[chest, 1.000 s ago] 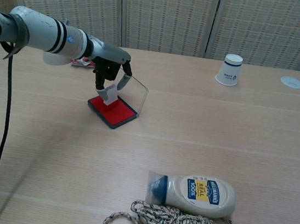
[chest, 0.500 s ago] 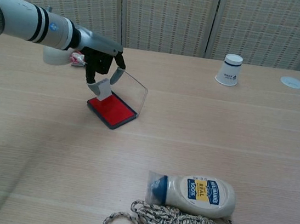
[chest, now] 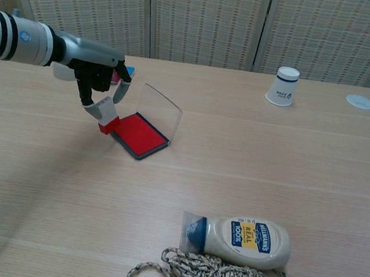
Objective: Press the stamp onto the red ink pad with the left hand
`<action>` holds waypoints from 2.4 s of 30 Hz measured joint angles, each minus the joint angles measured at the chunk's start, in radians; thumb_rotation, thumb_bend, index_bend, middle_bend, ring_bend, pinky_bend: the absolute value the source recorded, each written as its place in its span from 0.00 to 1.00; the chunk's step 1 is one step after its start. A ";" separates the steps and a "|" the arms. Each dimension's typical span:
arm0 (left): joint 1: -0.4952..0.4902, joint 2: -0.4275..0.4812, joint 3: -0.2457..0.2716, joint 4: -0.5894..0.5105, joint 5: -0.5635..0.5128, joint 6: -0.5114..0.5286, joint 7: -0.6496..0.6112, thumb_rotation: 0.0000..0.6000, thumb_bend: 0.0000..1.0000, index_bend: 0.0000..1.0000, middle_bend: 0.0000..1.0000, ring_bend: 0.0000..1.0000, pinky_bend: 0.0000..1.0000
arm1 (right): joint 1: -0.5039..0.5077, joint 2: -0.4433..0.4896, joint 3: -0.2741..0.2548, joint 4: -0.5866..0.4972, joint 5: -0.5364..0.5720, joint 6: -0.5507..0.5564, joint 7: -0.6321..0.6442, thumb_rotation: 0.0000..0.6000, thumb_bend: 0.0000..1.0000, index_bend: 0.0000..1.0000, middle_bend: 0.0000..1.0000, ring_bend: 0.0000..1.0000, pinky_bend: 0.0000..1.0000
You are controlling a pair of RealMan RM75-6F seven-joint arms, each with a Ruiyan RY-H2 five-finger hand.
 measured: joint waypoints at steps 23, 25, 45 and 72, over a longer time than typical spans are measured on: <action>0.083 -0.037 -0.008 -0.010 -0.071 0.059 0.104 1.00 0.49 0.77 1.00 0.90 0.73 | -0.023 -0.006 -0.012 -0.005 -0.024 0.044 -0.019 1.00 0.28 0.00 0.00 0.00 0.00; 0.086 -0.042 -0.010 -0.001 -0.071 0.055 0.100 1.00 0.49 0.77 1.00 0.90 0.73 | -0.022 -0.007 -0.012 -0.005 -0.023 0.043 -0.022 1.00 0.28 0.00 0.00 0.00 0.00; 0.109 -0.095 -0.011 0.093 -0.006 0.011 0.039 1.00 0.39 0.64 1.00 0.90 0.73 | -0.013 -0.014 -0.008 -0.007 -0.007 0.023 -0.046 1.00 0.28 0.00 0.00 0.00 0.00; 0.125 -0.011 -0.024 -0.041 -0.104 0.045 0.164 1.00 0.26 0.26 1.00 0.87 0.73 | -0.021 -0.011 -0.011 -0.007 -0.016 0.039 -0.040 1.00 0.28 0.00 0.00 0.00 0.00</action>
